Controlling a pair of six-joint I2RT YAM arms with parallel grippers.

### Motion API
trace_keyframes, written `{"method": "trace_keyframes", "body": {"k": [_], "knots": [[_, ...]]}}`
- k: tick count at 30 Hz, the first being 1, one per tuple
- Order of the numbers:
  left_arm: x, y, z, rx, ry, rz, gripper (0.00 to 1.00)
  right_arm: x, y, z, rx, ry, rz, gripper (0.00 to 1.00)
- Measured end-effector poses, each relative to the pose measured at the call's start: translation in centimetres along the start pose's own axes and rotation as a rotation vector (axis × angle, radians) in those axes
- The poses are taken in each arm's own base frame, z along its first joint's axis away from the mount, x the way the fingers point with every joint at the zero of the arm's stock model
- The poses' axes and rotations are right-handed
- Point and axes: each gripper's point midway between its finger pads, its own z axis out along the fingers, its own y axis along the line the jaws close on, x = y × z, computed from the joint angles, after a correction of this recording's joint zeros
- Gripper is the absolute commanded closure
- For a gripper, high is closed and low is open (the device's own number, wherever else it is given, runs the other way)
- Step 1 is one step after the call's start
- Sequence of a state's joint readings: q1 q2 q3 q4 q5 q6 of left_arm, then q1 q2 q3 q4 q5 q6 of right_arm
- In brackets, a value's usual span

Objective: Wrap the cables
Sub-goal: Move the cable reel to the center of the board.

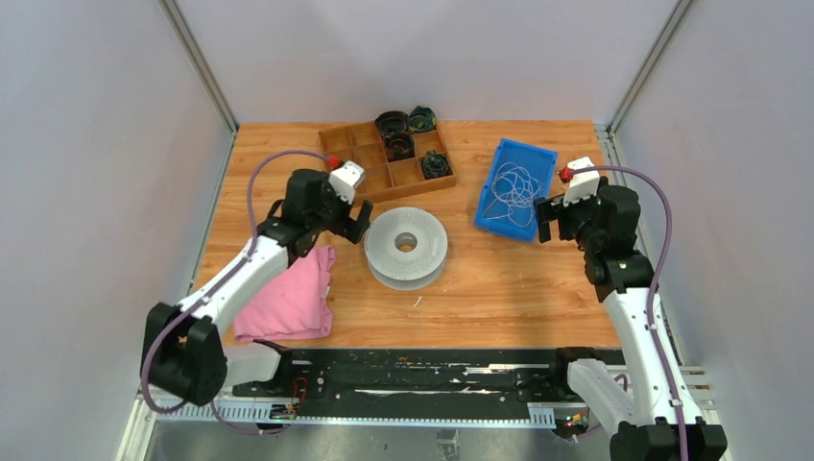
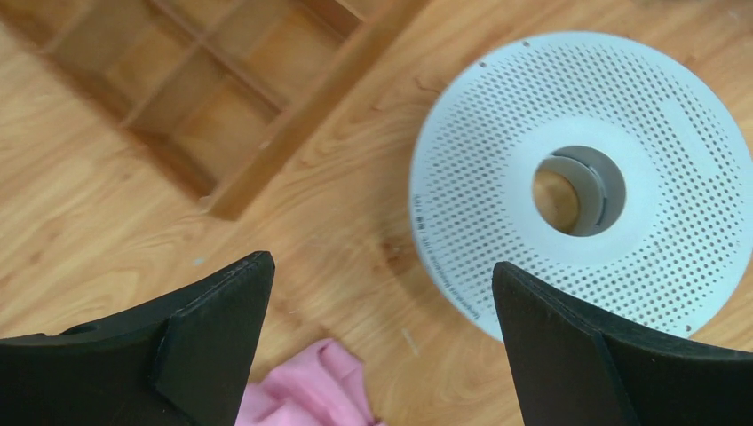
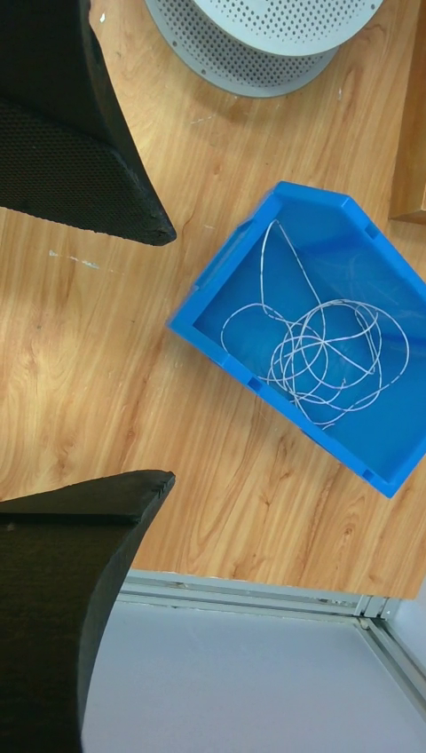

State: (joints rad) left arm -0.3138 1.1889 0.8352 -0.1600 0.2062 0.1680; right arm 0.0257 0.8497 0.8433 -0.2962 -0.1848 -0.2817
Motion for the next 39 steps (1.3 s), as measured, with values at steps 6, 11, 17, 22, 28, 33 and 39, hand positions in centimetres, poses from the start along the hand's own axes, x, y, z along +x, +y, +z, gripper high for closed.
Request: {"method": "trace_keyframes", "body": {"k": [6,11,17,22,28,33,39], "knots": [[2.1,-3.1,4.0,0.072,0.164,0.029,0.02,0.3,0.0,0.2,0.001,0.001,-0.016,0.05],[2.6,-4.9,6.8,0.1,0.246,0.045,0.02,0.8,0.0,0.6,-0.004,0.016,-0.024,0.04],[3.6,-6.2,9.2,0.087,0.318,0.082,0.02,1.0,0.0,0.7,-0.006,0.022,-0.027,0.04],[5.1,-6.8,10.1,0.071,0.378,0.116,0.01,1.1,0.1,0.7,-0.007,0.025,-0.028,0.04],[6.0,-6.8,9.8,0.071,0.401,0.139,0.15,1.3,0.1,1.0,-0.009,0.035,-0.027,0.04],[7.2,-6.5,7.9,0.062,0.414,0.16,0.15,1.5,-0.1,1.5,-0.005,0.045,-0.023,0.05],[8.6,-6.1,5.4,0.044,0.443,0.169,0.16,3.1,-0.3,2.9,0.006,0.109,0.001,0.12]]}}
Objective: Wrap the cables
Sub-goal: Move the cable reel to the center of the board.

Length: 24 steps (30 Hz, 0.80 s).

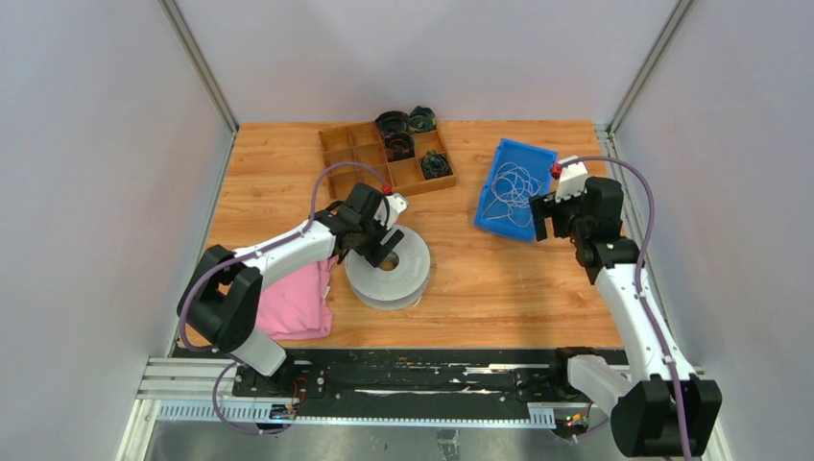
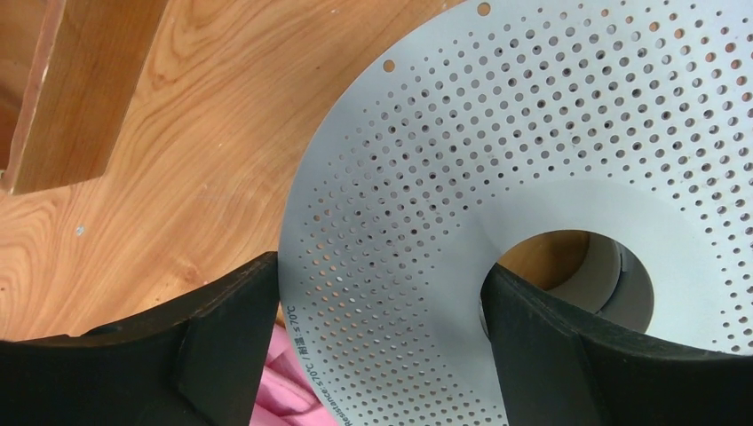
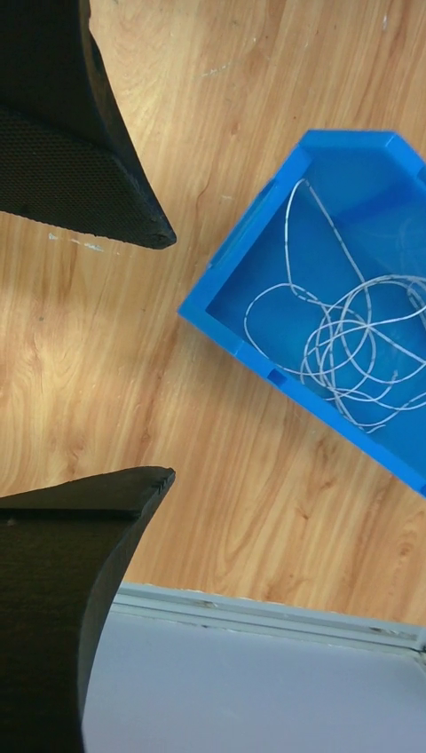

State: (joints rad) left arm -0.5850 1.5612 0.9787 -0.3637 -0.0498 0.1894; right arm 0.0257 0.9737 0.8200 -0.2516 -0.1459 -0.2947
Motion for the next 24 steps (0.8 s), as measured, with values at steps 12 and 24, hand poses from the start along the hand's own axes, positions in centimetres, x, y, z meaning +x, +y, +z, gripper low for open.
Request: {"method": "trace_keyframes", "body": {"k": [12,24], "knots": [[-0.1,0.2,-1.4,-0.013,-0.032,0.004,0.13,2.1,-1.9,8.8,0.068,0.266,0.046,0.4],[-1.0,0.4,-2.2,-0.019,-0.07,0.007,0.11,3.2,-2.5,14.6,0.043,0.402,0.029,0.67]]}}
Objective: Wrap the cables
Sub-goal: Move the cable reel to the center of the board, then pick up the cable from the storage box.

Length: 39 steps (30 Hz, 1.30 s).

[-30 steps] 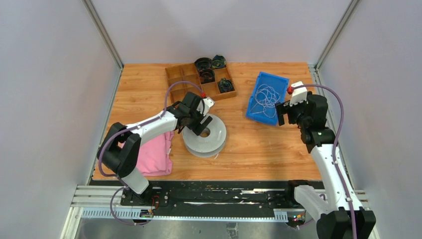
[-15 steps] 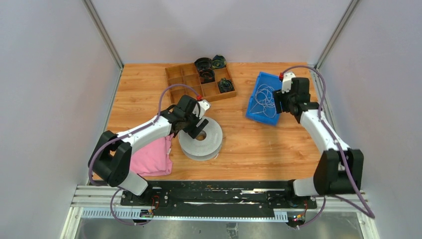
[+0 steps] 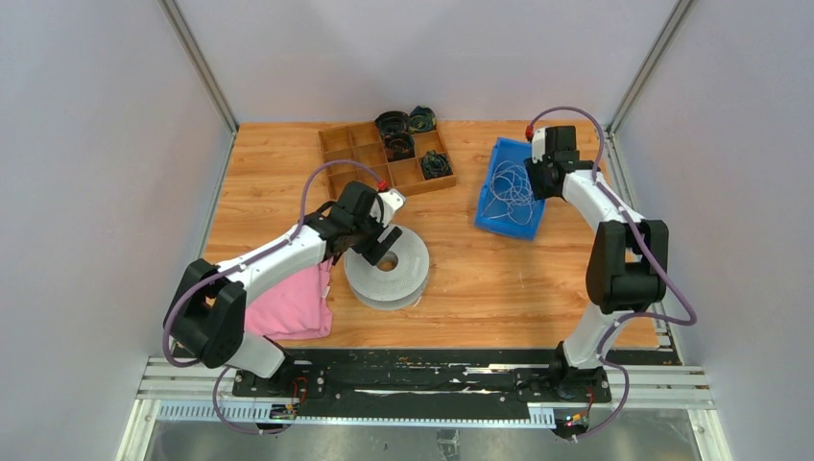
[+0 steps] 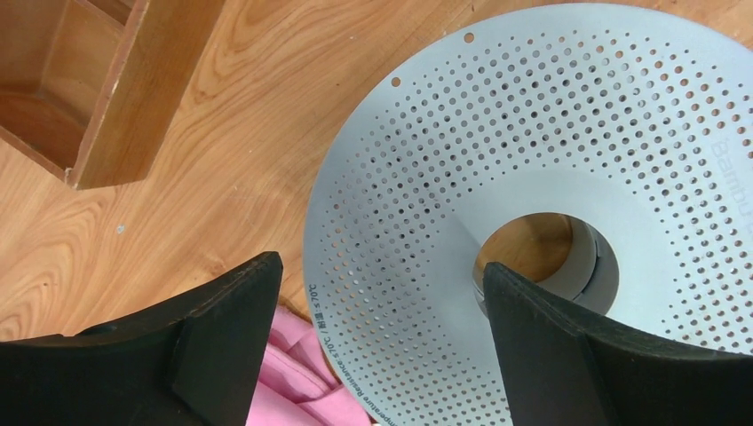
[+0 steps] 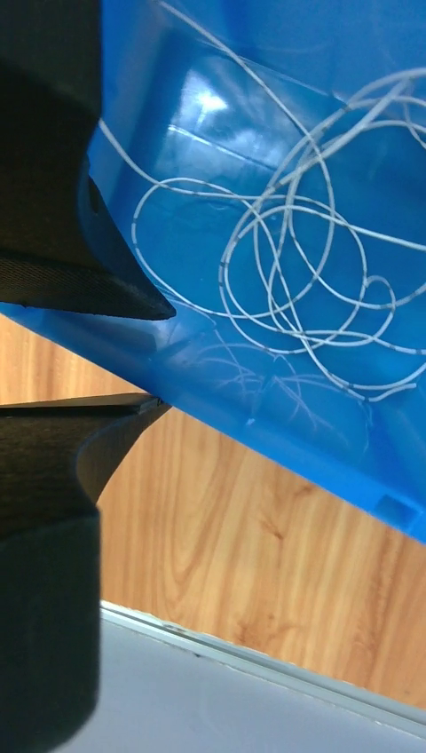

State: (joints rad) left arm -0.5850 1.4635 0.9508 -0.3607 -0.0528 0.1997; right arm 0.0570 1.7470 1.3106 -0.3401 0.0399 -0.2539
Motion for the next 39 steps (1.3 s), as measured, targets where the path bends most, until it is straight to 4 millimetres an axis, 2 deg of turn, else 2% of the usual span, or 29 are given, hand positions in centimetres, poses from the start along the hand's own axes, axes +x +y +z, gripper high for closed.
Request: {"method": "trace_keyframes", "body": {"k": [4,7,11,15,19,23,26,28,31,36,39], "knots": [[-0.5,0.2,-0.6,-0.009,-0.022,0.006,0.1,-1.6,-0.6,1.4,0.01,0.002,-0.015,0.74],[-0.7,0.4,-0.9,-0.012,-0.032,0.014,0.09,-3.6,-1.0,2.6,0.01,-0.018,-0.034,0.72],[-1.0,0.3,-1.1,-0.005,-0.042,0.028,0.06,-5.5,-1.5,3.8,0.015,-0.039,-0.048,0.56],[-1.8,-0.7,-2.3,0.055,-0.1,0.05,0.02,-5.7,-1.8,3.5,0.022,-0.039,-0.06,0.41],[-2.6,-1.4,-3.9,0.1,-0.164,0.062,0.01,-6.1,-2.2,1.4,0.032,-0.056,-0.079,0.35],[-3.2,-1.8,-4.5,0.122,-0.208,0.073,0.0,-6.9,-2.3,-3.0,0.024,-0.124,-0.087,0.36],[-3.2,-2.0,-4.6,0.127,-0.219,0.084,0.0,-8.2,-1.3,-5.6,-0.018,-0.193,-0.098,0.4],[-3.2,-1.9,-4.7,0.125,-0.226,0.089,0.0,-8.9,-0.2,-6.3,-0.055,-0.223,-0.117,0.41],[-3.6,-1.8,-5.0,0.12,-0.242,0.096,0.0,-8.6,2.2,-5.1,-0.118,-0.204,-0.149,0.42],[-3.8,-1.8,-5.2,0.119,-0.254,0.105,0.0,-6.2,5.6,-0.8,-0.215,-0.095,-0.185,0.39],[-3.7,-1.8,-5.2,0.12,-0.253,0.107,0.01,-4.8,7.0,1.5,-0.251,-0.03,-0.198,0.38]]}}
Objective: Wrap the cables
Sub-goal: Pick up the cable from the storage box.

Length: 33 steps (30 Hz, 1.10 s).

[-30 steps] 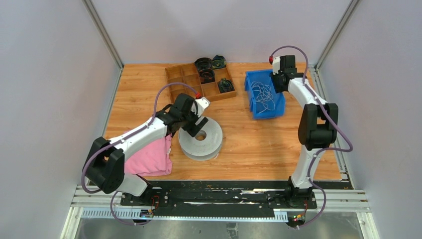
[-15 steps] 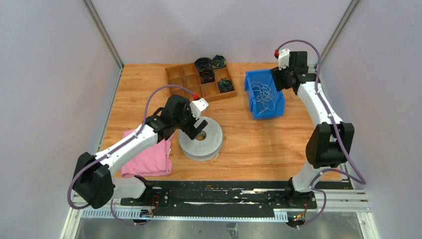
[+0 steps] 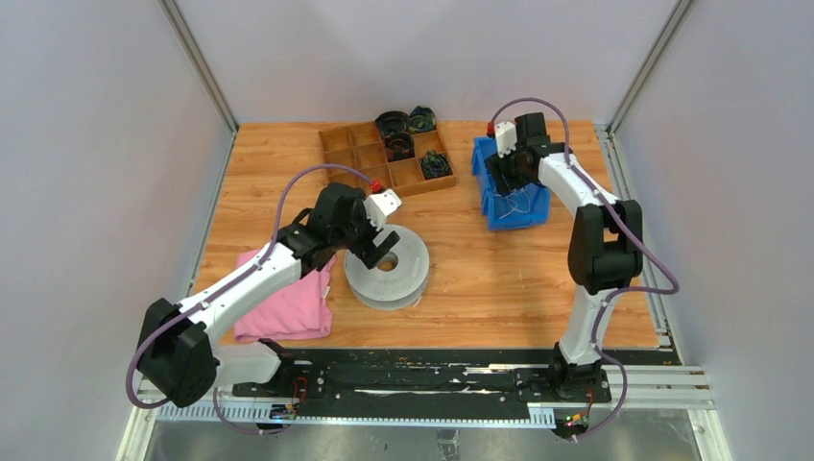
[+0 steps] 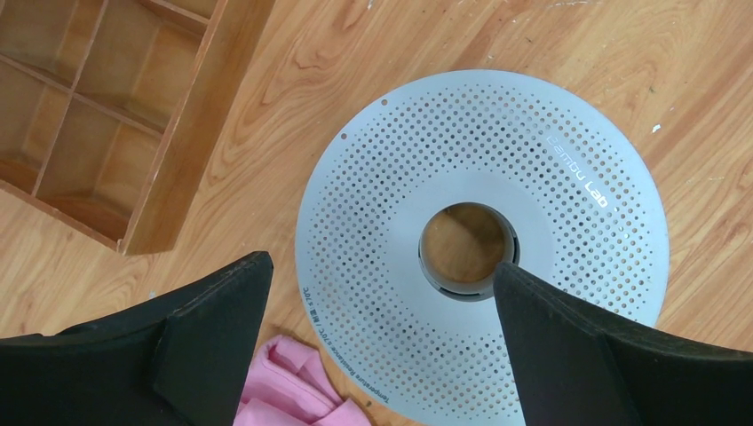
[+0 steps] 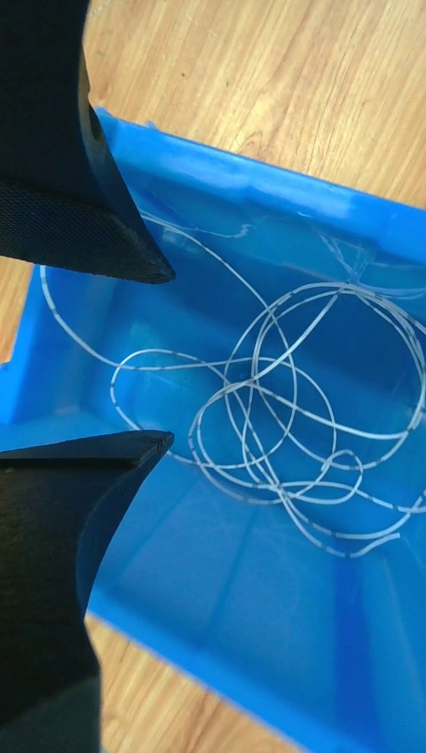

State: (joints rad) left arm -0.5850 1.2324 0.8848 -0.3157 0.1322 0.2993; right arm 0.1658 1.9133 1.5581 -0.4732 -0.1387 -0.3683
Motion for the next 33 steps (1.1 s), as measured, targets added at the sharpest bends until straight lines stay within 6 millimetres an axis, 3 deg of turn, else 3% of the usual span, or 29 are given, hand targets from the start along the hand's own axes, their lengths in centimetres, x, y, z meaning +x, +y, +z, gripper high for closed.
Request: {"method": "trace_keyframes", "body": {"k": [3,8,10,14,17,20,22,26,30,33], "knots": [[0.0,0.0,0.0,0.0,0.0,0.001,0.01,0.9,0.2,2.0,-0.015,0.045,0.003,0.41],[0.0,-0.1,-0.1,0.003,-0.004,0.002,0.01,1.5,-0.4,5.1,-0.001,0.097,-0.013,0.83],[0.0,-0.1,-0.1,0.002,-0.005,0.004,0.01,1.8,-0.5,6.0,0.007,0.115,-0.022,0.95],[0.2,-0.1,-0.2,0.002,-0.004,0.007,0.01,1.4,-0.5,5.4,0.01,0.108,-0.033,0.99],[0.1,-0.1,-0.2,0.001,-0.008,0.009,0.01,-0.3,-0.9,3.0,0.029,0.061,-0.04,0.99],[0.1,0.0,-0.2,-0.007,-0.009,0.009,0.01,-3.7,-1.6,-2.5,0.076,-0.049,-0.052,0.99],[-0.1,0.3,-0.4,-0.02,-0.017,0.011,0.02,-6.5,-2.2,-7.7,0.122,-0.162,-0.062,0.99],[-0.5,1.1,-0.9,-0.068,-0.034,0.021,0.02,-11.0,-2.4,-20.2,0.218,-0.426,-0.083,0.99],[-1.0,2.2,-1.4,-0.122,-0.044,0.051,0.02,-13.7,-1.4,-32.1,0.277,-0.674,-0.094,0.99],[-1.0,2.7,-1.7,-0.145,-0.038,0.086,0.02,-14.7,0.0,-39.4,0.281,-0.831,-0.102,0.99]]}}
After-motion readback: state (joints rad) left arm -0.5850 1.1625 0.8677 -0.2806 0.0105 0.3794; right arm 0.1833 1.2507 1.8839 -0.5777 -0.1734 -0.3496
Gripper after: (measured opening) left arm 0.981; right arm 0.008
